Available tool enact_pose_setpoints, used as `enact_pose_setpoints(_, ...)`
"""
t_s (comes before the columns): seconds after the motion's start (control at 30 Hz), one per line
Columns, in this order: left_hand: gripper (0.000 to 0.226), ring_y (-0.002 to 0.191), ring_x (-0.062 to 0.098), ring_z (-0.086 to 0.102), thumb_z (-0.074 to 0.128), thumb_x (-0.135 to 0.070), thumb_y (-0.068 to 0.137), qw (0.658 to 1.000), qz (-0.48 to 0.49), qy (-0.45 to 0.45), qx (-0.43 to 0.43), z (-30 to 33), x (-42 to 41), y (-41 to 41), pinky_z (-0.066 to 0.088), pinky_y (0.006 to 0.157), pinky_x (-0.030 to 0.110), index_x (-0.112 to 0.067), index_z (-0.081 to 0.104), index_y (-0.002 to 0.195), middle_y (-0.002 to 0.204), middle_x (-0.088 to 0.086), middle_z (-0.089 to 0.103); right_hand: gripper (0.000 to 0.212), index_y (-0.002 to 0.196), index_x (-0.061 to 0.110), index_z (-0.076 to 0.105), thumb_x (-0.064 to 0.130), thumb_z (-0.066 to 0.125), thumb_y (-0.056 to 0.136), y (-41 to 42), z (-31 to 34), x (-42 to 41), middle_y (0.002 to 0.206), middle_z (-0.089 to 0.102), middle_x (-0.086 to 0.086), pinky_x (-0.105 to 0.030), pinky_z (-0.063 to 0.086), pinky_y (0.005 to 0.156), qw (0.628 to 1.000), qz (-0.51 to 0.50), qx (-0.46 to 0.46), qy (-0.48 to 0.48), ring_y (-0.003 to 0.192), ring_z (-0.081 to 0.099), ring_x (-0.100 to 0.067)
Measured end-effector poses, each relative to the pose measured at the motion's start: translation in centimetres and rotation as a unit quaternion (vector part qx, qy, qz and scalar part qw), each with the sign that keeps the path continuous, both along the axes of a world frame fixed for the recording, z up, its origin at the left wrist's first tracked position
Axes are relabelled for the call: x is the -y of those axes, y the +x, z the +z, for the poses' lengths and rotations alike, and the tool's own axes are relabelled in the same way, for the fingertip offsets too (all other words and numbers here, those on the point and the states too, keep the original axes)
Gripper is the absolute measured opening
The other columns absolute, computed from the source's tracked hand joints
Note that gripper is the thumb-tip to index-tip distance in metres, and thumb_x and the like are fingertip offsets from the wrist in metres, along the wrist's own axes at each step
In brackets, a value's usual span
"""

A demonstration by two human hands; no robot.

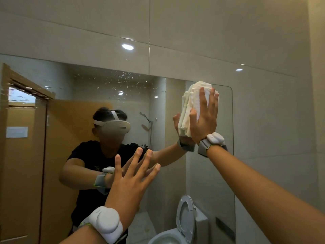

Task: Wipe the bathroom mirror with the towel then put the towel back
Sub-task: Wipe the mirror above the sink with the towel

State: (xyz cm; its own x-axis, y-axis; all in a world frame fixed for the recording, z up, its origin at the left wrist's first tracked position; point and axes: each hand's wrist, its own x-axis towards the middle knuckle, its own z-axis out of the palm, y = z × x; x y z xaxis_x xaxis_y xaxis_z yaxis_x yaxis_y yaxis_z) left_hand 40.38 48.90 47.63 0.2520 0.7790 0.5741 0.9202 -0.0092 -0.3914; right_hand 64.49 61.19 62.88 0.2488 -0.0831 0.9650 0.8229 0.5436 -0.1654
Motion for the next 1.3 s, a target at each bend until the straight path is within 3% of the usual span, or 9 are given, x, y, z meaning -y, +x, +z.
enact_pose_setpoints(0.2,0.137,0.134,0.038,-0.06,0.078,-0.046,0.082,1.0,-0.021,-0.005,0.001,-0.1,-0.1,0.3,-0.024,0.107,0.081,-0.041,-0.044,0.145,0.149,0.005,-0.061,0.069,0.164,0.037,0.018,0.055,0.035,0.1,-2.1,4.2,-0.4,0.174,0.022,-0.009,-0.051,0.033,0.127,0.999,-0.019,0.012,0.031,0.161,0.02,-0.034)
enact_pose_setpoints(0.43,0.132,0.139,0.03,-0.056,0.081,-0.051,0.078,0.997,-0.067,-0.027,-0.009,1.3,2.1,-0.8,-0.018,0.115,0.077,-0.043,-0.025,0.156,0.158,0.005,-0.052,0.071,0.166,0.027,0.026,0.051,0.04,0.101,-2.3,4.3,1.2,0.175,0.016,-0.012,-0.054,0.028,0.129,0.998,0.011,0.058,-0.009,0.162,0.014,-0.035)
enact_pose_setpoints(0.53,0.135,0.148,0.032,-0.046,0.081,-0.061,0.074,0.996,-0.079,0.026,-0.012,3.2,4.2,-4.2,-0.006,0.117,0.079,-0.045,-0.025,0.157,0.163,0.006,-0.045,0.072,0.166,0.027,0.024,0.051,0.042,0.101,-2.2,4.4,1.9,0.175,0.014,-0.011,-0.052,0.023,0.131,0.997,0.011,0.059,-0.039,0.162,0.012,-0.035)
enact_pose_setpoints(0.7,0.141,0.157,0.04,-0.024,0.081,-0.074,0.058,0.998,-0.007,0.06,-0.023,6.7,8.5,-14.7,0.014,0.112,0.086,-0.049,-0.013,0.16,0.172,0.002,-0.026,0.076,0.166,0.027,0.023,0.053,0.045,0.098,-2.6,4.5,2.8,0.176,0.013,-0.011,-0.049,0.014,0.132,0.996,-0.002,0.058,-0.062,0.163,0.01,-0.034)
enact_pose_setpoints(0.8,0.138,0.158,0.046,-0.011,0.079,-0.081,0.052,0.996,0.027,0.028,-0.077,7.0,9.3,-18.0,0.023,0.107,0.087,-0.042,0.007,0.163,0.175,0.007,-0.008,0.077,0.167,0.027,0.022,0.053,0.044,0.097,-3.4,4.5,3.2,0.176,0.012,-0.011,-0.052,0.013,0.132,0.996,0.002,0.055,-0.066,0.163,0.008,-0.035)
enact_pose_setpoints(0.87,0.139,0.157,0.052,0.0,0.078,-0.085,0.047,0.995,0.046,0.025,-0.089,6.7,8.8,-18.2,0.021,0.106,0.088,-0.035,0.02,0.164,0.175,0.012,0.005,0.075,0.166,0.028,0.023,0.052,0.043,0.098,-4.1,4.4,3.2,0.176,0.013,-0.011,-0.056,0.016,0.132,0.997,-0.003,0.05,-0.057,0.163,0.009,-0.035)
enact_pose_setpoints(1.1,0.142,0.157,0.051,-0.007,0.074,-0.086,0.048,0.994,0.049,0.034,-0.086,6.0,7.7,-18.4,0.009,0.108,0.086,-0.038,0.009,0.165,0.175,0.011,-0.003,0.073,0.166,0.028,0.026,0.065,0.028,0.102,-6.7,4.5,2.7,0.175,0.017,-0.011,-0.056,0.02,0.131,0.998,-0.007,0.063,-0.001,0.162,0.013,-0.036)
enact_pose_setpoints(1.3,0.133,0.152,0.047,-0.032,0.064,-0.085,0.062,0.996,0.033,0.037,-0.07,5.8,7.0,-18.7,0.0,0.112,0.086,-0.043,-0.014,0.161,0.171,0.008,-0.029,0.071,0.165,0.033,0.023,0.067,0.022,0.103,-9.6,4.7,2.6,0.174,0.019,-0.011,-0.06,0.029,0.126,0.997,-0.014,0.067,0.036,0.162,0.014,-0.036)
